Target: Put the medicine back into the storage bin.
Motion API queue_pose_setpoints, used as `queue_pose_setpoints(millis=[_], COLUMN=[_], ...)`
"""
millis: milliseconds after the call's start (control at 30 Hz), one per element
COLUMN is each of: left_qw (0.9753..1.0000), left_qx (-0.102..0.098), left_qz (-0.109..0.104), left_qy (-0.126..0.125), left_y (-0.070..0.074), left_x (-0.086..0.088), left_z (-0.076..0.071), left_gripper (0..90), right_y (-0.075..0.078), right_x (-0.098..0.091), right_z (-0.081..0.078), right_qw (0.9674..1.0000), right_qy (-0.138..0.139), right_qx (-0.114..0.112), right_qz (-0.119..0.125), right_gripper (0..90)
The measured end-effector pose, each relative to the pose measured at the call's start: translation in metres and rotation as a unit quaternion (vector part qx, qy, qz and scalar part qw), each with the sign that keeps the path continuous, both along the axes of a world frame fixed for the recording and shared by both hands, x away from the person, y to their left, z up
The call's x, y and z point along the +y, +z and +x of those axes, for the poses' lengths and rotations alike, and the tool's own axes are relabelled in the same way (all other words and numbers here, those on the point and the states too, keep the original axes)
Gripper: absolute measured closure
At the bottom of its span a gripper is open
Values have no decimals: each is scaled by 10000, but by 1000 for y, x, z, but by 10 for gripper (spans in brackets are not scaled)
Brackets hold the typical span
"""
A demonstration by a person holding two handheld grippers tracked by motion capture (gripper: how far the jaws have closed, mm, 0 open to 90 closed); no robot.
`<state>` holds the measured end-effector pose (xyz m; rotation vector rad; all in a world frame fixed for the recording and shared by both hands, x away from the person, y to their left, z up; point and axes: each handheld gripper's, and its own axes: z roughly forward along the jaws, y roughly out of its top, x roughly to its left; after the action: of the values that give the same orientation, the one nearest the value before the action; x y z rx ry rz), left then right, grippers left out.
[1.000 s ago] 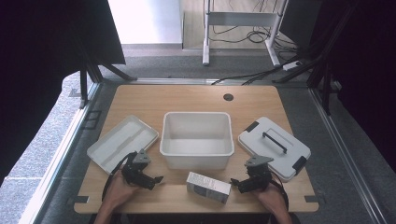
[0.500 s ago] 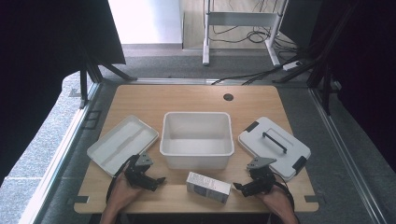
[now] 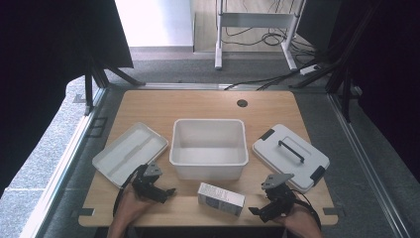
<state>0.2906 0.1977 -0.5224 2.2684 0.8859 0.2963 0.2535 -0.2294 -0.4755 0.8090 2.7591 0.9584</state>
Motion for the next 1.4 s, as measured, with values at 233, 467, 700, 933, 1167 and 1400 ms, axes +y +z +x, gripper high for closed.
queue_pose_setpoints(millis=[233, 467, 700, 933, 1167, 1400], left_qw=[10000, 10000, 10000, 10000, 10000, 10000], left_qx=[-4, -29, -39, -41, -42, -42], left_qz=[-3, -45, -56, -65, -69, -70], left_qy=[-3, -39, -47, -47, -44, -44], left_y=[0, 1, 1, 1, 1, 1], left_x=[0, 0, 1, 1, 1, 1], left_z=[-1, -2, -3, -3, -3, -4], left_gripper=[6, 34, 48, 54, 56, 57], right_y=[15, 27, 27, 22, 19, 17], right_x=[28, 64, 94, 120, 139, 147], right_z=[-6, -3, 10, 16, 17, 19], right_qw=[9978, 9919, 9843, 9719, 9588, 9528], right_qy=[485, 858, 1121, 1453, 1646, 1726], right_qx=[203, 207, 307, 427, 448, 526], right_qz=[-405, -917, -1326, -1802, -2271, -2441], right_gripper=[22, 63, 150, 282, 402, 544])
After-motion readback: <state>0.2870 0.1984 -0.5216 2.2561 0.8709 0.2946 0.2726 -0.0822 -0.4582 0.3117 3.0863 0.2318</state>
